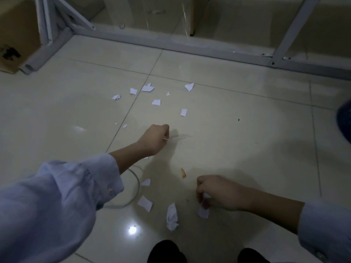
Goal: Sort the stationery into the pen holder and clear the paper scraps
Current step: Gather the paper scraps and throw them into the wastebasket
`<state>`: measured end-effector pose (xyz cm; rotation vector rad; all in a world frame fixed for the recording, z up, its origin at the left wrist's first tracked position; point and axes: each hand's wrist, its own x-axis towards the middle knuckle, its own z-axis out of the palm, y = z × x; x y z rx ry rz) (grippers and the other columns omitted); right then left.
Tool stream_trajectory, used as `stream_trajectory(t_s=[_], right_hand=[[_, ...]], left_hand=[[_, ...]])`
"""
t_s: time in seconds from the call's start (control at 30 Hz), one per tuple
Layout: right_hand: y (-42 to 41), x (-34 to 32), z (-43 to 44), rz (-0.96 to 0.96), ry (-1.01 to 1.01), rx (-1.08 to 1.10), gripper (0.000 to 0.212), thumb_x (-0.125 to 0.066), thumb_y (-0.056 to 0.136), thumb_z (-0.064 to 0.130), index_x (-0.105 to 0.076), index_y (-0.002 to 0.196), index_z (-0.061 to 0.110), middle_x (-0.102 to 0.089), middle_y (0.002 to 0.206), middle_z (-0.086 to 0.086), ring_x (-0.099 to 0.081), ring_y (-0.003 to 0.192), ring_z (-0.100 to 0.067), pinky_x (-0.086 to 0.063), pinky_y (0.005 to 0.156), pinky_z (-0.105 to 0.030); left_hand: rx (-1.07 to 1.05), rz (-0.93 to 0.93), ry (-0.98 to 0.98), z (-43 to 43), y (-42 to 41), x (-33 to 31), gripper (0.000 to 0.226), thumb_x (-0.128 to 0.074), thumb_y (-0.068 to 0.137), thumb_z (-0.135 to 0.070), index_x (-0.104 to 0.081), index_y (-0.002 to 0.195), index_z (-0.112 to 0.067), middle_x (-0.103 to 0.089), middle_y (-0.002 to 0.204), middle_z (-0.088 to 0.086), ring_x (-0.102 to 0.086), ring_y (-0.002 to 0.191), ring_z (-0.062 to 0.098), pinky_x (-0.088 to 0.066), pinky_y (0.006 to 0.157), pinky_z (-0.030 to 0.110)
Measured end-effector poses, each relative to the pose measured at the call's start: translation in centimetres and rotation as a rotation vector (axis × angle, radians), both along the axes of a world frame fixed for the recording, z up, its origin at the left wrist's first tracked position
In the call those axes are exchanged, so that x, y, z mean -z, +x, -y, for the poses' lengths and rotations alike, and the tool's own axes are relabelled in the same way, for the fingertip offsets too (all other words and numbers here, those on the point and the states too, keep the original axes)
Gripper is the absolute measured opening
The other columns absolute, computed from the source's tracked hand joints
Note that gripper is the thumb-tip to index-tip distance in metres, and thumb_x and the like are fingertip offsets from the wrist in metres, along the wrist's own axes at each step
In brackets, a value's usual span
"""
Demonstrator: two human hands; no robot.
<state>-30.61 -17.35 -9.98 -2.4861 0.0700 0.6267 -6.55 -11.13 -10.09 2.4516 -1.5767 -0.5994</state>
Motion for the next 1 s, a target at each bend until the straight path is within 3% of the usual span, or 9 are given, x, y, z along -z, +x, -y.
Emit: stream_trajectory(t_s=[0.27, 0.4, 0.53, 0.6, 0.67, 0.73, 0.87, 1.0], right_hand=[[0.2, -0.4, -0.1, -0.012, 0.018, 0.04, 0.012, -0.069, 0.082, 0.024, -0.069, 0.091, 0.015, -0.069, 0.097, -0.002, -0.062, 0.093, -0.017, -0.046, 0.083, -0.028], [1.4, -1.1, -1.3, 0.018, 0.144, 0.16, 0.012, -0.073, 0.078, 0.024, -0.072, 0.085, 0.015, -0.072, 0.088, -0.001, -0.067, 0.082, -0.016, -0.041, 0.066, -0.011], [3.2, -1.9, -3.5, 0.125, 0.208, 0.06, 0.011, -0.074, 0.075, 0.024, -0.074, 0.085, 0.02, -0.061, 0.097, 0.003, -0.056, 0.086, -0.006, -0.034, 0.064, -0.004], [3.7, -1.8, -4.7, 0.157, 0.2, -0.008, 0.011, -0.072, 0.076, 0.021, -0.073, 0.086, 0.019, -0.056, 0.108, 0.002, -0.052, 0.094, -0.005, -0.031, 0.067, -0.007], [3.7, -1.3, -5.7, 0.155, 0.193, -0.033, 0.012, -0.069, 0.076, 0.017, -0.073, 0.087, 0.017, -0.053, 0.114, 0.0, -0.053, 0.099, -0.01, -0.037, 0.076, -0.017], [3.7, -0.8, -6.2, 0.149, 0.183, -0.051, 0.013, -0.065, 0.079, 0.013, -0.073, 0.089, 0.015, -0.053, 0.114, -0.001, -0.054, 0.098, -0.012, -0.04, 0.079, -0.02], [3.7, -0.1, -6.4, 0.16, 0.132, -0.086, 0.016, -0.064, 0.081, 0.017, -0.07, 0.094, 0.011, -0.058, 0.106, -0.004, -0.054, 0.097, -0.016, -0.03, 0.073, -0.015], [3.9, 0.1, -6.5, 0.124, 0.124, -0.077, 0.019, -0.064, 0.081, 0.019, -0.07, 0.097, 0.011, -0.062, 0.106, -0.005, -0.056, 0.1, -0.018, -0.037, 0.081, -0.024]], left_hand=[[-0.099, -0.028, 0.0, -4.2, 0.9, -1.5, 0.02, -0.055, 0.085, -0.004, -0.064, 0.103, -0.006, -0.068, 0.101, 0.014, -0.06, 0.093, 0.027, -0.037, 0.067, 0.022], [-0.142, -0.036, 0.045, -6.1, 1.7, -1.6, 0.019, -0.06, 0.083, -0.007, -0.067, 0.1, -0.005, -0.069, 0.1, 0.013, -0.061, 0.094, 0.027, -0.037, 0.068, 0.021], [-0.166, -0.015, 0.068, -7.6, 2.3, -1.4, 0.017, -0.06, 0.083, -0.008, -0.071, 0.096, -0.009, -0.071, 0.1, 0.01, -0.062, 0.096, 0.023, -0.031, 0.065, 0.014], [-0.175, -0.016, 0.068, -8.0, 2.4, -1.0, 0.016, -0.062, 0.082, -0.007, -0.072, 0.094, -0.009, -0.069, 0.103, 0.011, -0.062, 0.098, 0.023, -0.034, 0.071, 0.016], [-0.177, -0.024, 0.058, -8.0, 2.3, -0.9, 0.013, -0.066, 0.08, -0.01, -0.072, 0.093, -0.008, -0.065, 0.105, 0.012, -0.06, 0.098, 0.025, -0.039, 0.078, 0.022], [-0.158, -0.032, 0.038, -7.7, 2.3, -0.7, 0.018, -0.071, 0.078, -0.015, -0.071, 0.094, -0.007, -0.062, 0.104, 0.013, -0.059, 0.096, 0.026, -0.037, 0.076, 0.023], [-0.113, -0.041, 0.003, -7.3, 2.3, -0.5, 0.031, -0.076, 0.072, -0.017, -0.066, 0.098, -0.004, -0.058, 0.1, 0.013, -0.055, 0.093, 0.026, -0.032, 0.07, 0.023], [-0.111, -0.059, -0.025, -7.1, 2.6, -0.2, 0.024, -0.072, 0.074, -0.015, -0.065, 0.095, -0.003, -0.051, 0.088, 0.006, -0.055, 0.088, 0.027, -0.032, 0.067, 0.024]])
